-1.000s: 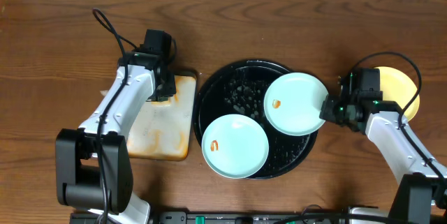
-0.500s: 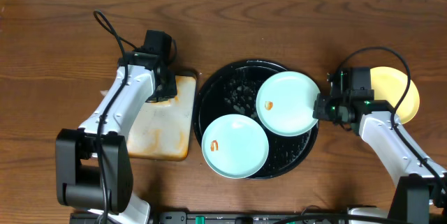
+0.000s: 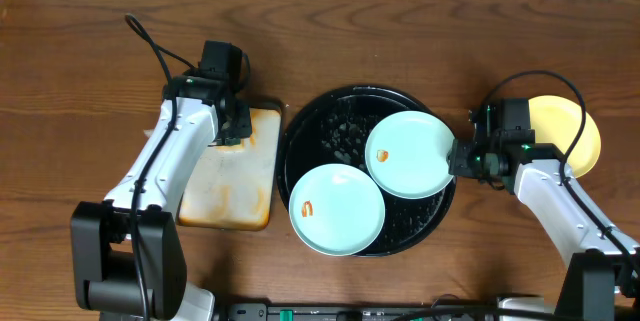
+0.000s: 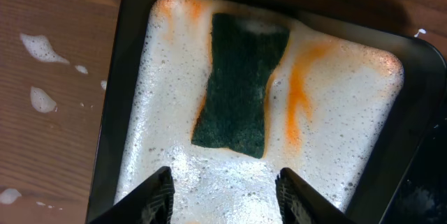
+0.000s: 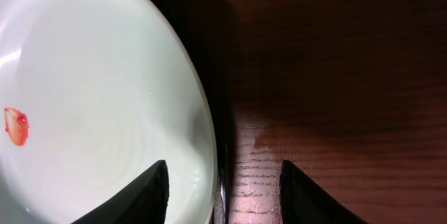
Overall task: Clean dirty plates on tray and stack at the side
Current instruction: 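Tilt the light-blue plate up while left gripper rubs sponge in tray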
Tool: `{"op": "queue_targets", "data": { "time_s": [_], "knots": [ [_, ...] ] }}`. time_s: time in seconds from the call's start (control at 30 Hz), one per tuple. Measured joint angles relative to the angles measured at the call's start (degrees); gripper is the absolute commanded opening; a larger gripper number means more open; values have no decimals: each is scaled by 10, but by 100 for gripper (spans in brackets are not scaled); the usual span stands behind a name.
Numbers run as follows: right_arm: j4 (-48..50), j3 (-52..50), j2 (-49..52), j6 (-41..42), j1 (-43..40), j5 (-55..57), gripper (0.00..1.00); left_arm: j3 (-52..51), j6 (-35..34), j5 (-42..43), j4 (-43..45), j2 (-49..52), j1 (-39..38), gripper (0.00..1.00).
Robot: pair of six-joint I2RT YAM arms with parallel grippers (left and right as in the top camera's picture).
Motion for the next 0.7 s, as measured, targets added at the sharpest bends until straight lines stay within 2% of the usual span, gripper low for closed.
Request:
{"op": "queue_targets", "data": {
  "time_s": [0.2,0.4,0.53,0.7],
  "knots": [
    [5,0,0,0,0,5,43,0,0,0,1,0,0,54],
    [14,0,0,0,0,16,44,0,0,-10,8,0,0,54],
    [15,0,0,0,0,16,44,0,19,-25,46,0,0,53],
    [14,0,0,0,0,16,44,-23,53,-30,120,3,0,47]
  ]
}}
